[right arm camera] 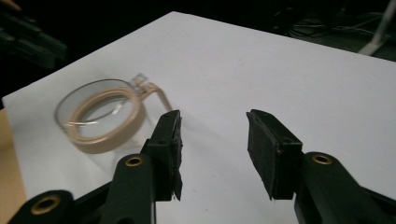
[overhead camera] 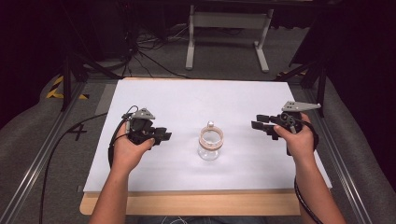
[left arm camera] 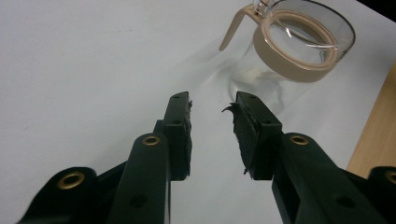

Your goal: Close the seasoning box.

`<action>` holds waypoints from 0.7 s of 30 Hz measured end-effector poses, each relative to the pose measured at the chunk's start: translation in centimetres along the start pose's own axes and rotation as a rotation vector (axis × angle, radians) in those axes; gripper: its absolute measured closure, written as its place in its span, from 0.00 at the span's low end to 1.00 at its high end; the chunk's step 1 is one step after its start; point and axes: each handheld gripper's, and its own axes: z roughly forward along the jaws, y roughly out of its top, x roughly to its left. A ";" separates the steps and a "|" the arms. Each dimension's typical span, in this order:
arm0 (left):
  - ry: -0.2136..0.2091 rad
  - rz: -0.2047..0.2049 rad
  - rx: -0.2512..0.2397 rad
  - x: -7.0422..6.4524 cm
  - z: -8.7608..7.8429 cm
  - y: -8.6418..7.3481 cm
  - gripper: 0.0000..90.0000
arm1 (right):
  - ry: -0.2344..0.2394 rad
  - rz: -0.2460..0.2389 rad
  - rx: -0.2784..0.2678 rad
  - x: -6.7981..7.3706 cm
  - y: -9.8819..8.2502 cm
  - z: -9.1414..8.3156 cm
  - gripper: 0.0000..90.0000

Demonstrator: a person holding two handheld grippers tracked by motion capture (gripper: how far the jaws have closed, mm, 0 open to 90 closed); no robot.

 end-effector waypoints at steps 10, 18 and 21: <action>0.047 -0.040 0.023 2.0 0.7 -1.2 0.72 | -0.152 0.099 0.033 -4.8 -3.2 0.2 0.52; 0.056 -0.087 0.025 3.4 1.8 -2.1 0.68 | -0.212 0.123 0.130 -6.9 -5.6 1.7 0.47; 0.055 -0.100 0.028 3.7 2.0 -2.4 0.67 | -0.225 0.109 0.166 -7.1 -6.0 2.0 0.45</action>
